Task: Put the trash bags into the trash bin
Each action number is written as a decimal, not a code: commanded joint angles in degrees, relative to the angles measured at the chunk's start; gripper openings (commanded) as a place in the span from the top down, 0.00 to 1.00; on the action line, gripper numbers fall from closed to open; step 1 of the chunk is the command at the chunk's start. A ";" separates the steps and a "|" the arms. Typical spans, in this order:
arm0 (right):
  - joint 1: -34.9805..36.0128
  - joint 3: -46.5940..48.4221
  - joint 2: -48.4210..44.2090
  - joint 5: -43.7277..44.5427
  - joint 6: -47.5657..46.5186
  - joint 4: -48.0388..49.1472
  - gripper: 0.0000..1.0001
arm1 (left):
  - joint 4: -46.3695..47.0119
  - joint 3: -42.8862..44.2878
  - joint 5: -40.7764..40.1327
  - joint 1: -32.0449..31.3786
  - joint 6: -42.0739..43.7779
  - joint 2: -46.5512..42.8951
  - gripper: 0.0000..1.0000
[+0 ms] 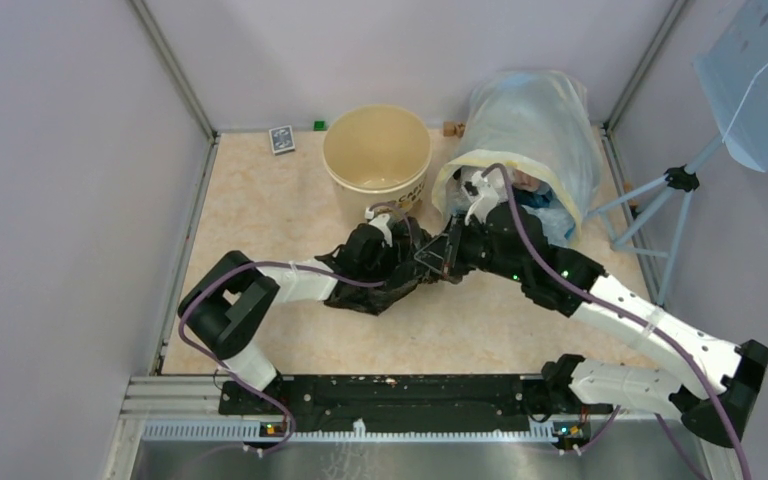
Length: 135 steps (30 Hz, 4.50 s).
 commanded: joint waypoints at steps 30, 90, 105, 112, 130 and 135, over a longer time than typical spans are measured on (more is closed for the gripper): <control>-0.44 1.43 -10.67 6.64 -2.47 -9.53 1.00 | -17.81 -2.30 -12.68 -1.31 9.18 -36.28 0.30; -5.53 51.72 15.38 22.39 -22.30 -20.59 1.00 | -46.10 61.07 -21.78 2.63 27.07 -25.23 1.00; -10.97 61.97 33.34 8.73 -20.66 -17.60 1.00 | -36.77 55.61 -12.57 13.05 23.76 -17.22 1.00; -15.75 59.74 39.59 3.11 -17.88 -17.48 1.00 | -33.24 49.28 -5.86 17.78 20.26 -11.62 1.00; -23.47 83.37 59.29 -8.54 -18.52 -21.57 1.00 | -30.30 53.56 4.52 33.43 14.59 -1.02 1.00; -25.35 82.48 57.97 -10.38 -19.13 -20.24 0.89 | -28.56 53.59 5.16 34.06 13.89 0.65 1.00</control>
